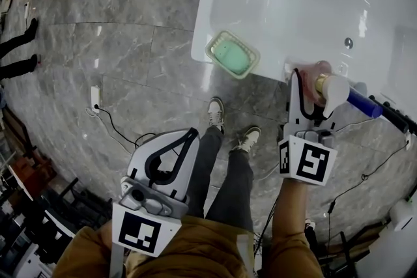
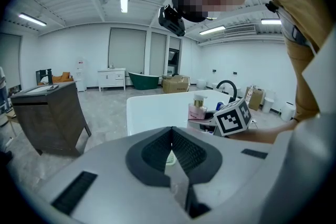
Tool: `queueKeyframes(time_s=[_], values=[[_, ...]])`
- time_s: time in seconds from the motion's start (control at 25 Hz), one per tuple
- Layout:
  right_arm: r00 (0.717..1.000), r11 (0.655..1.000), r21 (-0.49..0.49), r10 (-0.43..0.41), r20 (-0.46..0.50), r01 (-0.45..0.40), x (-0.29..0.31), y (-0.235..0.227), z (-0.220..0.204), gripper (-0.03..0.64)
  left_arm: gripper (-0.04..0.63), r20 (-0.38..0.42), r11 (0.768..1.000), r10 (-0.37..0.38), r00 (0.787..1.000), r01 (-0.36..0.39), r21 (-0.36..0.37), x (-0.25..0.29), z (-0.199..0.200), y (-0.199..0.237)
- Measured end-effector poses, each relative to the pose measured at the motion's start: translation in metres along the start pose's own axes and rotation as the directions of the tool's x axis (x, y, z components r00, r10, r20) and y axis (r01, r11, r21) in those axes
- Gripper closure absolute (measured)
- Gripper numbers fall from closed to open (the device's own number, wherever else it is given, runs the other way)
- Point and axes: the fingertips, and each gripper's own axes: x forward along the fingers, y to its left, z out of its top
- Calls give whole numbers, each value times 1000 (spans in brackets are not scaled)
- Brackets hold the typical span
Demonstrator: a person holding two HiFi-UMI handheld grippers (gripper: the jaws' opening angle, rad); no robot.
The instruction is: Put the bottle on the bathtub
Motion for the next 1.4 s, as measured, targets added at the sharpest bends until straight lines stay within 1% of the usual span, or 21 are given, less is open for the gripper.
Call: queueKeyframes(time_s=[0.24, 0.6, 0.72, 0.84, 1.0, 1.12, 1.4], values=[[1000, 1000, 6, -15, 0, 15, 5, 2, -15, 387, 589, -16, 1000, 6, 1000, -6, 2, 0, -9, 8], [1000, 1000, -14, -20, 18, 20, 5, 4, -16, 385, 589, -22, 1000, -4, 1000, 4, -7, 2, -11, 6], [1000, 999, -40, -20, 20, 21, 7, 8, -18, 385, 589, -26, 1000, -7, 1000, 7, -11, 1, -14, 9], [1000, 998, -65, -4, 5, 4, 9, 11, -22, 383, 589, -25, 1000, -8, 1000, 7, -15, 2, -16, 8], [999, 996, -85, 14, -29, -17, 6, 9, -28, 350, 589, -23, 1000, -15, 1000, 15, -14, 1, -14, 1], [1000, 995, -104, 3, -30, -6, -3, 4, -26, 337, 589, -23, 1000, -20, 1000, 19, -11, -2, -14, -4], [999, 988, -155, -18, -33, 13, -30, -3, -24, 336, 589, -6, 999, -31, 999, 31, -8, -6, -7, -21]])
